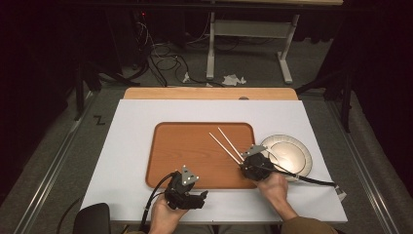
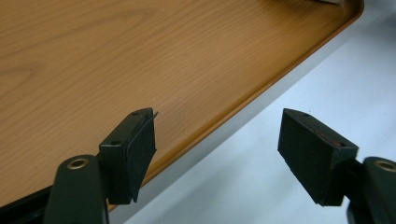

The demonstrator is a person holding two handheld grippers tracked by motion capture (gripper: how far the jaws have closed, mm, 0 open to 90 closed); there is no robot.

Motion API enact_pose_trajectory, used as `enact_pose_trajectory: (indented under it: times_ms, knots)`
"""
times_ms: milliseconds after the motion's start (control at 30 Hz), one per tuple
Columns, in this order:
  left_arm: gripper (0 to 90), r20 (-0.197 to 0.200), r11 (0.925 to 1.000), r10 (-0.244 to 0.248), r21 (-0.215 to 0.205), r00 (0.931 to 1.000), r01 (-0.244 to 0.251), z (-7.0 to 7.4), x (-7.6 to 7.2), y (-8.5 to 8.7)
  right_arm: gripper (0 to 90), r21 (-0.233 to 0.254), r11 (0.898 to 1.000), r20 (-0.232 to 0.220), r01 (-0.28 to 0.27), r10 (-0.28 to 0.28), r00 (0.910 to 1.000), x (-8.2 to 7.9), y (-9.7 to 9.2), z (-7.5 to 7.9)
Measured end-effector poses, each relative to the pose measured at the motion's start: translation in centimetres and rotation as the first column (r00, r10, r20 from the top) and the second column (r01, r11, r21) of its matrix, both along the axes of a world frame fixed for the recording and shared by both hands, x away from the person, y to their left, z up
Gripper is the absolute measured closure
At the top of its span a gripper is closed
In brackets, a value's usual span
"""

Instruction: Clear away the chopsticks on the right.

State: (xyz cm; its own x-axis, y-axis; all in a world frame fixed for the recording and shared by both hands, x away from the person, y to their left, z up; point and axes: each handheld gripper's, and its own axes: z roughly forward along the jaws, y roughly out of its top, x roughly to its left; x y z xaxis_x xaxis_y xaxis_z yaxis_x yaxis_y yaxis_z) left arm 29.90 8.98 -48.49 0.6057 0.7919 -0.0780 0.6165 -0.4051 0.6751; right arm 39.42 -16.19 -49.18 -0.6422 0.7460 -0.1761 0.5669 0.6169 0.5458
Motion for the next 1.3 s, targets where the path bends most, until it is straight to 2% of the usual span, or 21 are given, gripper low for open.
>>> enact_pose_trajectory:
  times_ms: [133,233,367,600,733,867,967,1033,1133,1233,1300]
  knots:
    - [27.7,0.0,1.0,0.0,0.001,1.0,0.0,0.0,0.0,0.0,67.8,-0.02,1.0,0.008,0.006,-0.006,0.9999,0.2,-0.1,-0.1]
    - [27.7,-0.003,1.0,0.001,-0.001,1.0,-0.001,0.0,0.0,0.0,72.1,-0.022,1.0,0.015,0.017,-0.017,0.9997,0.3,-0.2,-0.1]
    - [27.7,-0.002,1.0,0.0,0.001,1.0,0.0,0.0,0.0,0.0,73.7,-0.027,0.999,0.021,0.025,-0.025,0.9995,0.4,-0.2,-0.2]
    - [27.7,-0.004,1.0,-0.001,0.002,1.0,0.001,-0.1,0.0,0.0,73.6,-0.017,0.999,0.023,0.039,-0.039,0.999,0.8,-0.4,-0.2]
    - [27.7,-0.004,1.0,-0.002,-0.001,1.0,0.002,-0.1,0.0,-0.1,69.4,-0.015,0.999,0.03,0.036,-0.035,0.9989,0.7,-0.4,-0.1]
    - [27.7,-0.003,1.0,-0.001,0.0,1.0,0.001,-0.1,0.1,-0.1,64.7,0.052,0.998,0.051,0.022,-0.025,0.9984,0.2,-0.8,1.1]
    - [27.7,-0.002,1.0,-0.003,0.002,1.0,0.003,0.0,0.0,0.0,60.4,0.1,0.995,0.044,0.011,-0.016,0.9989,-0.2,-1.3,1.9]
    - [27.8,0.001,1.0,0.002,-0.006,1.0,-0.002,0.1,0.0,0.0,58.3,0.145,0.989,0.047,-0.014,0.008,0.9989,-0.6,-1.7,2.5]
    - [27.9,0.011,0.9999,0.006,-0.01,0.9999,-0.006,0.2,0.0,0.2,56.2,0.187,0.982,0.058,-0.037,0.026,0.998,-1.1,-2.4,3.4]
    - [28.0,0.022,0.9998,0.003,-0.019,0.9998,-0.002,0.4,-0.1,0.2,54.6,0.249,0.967,0.061,-0.049,0.035,0.9976,-1.6,-3.6,4.2]
    - [28.1,0.03,0.9997,0.002,-0.024,0.9995,-0.002,0.5,-0.2,0.2,53.8,0.265,0.963,0.064,-0.058,0.042,0.9971,-2.0,-4.6,4.6]
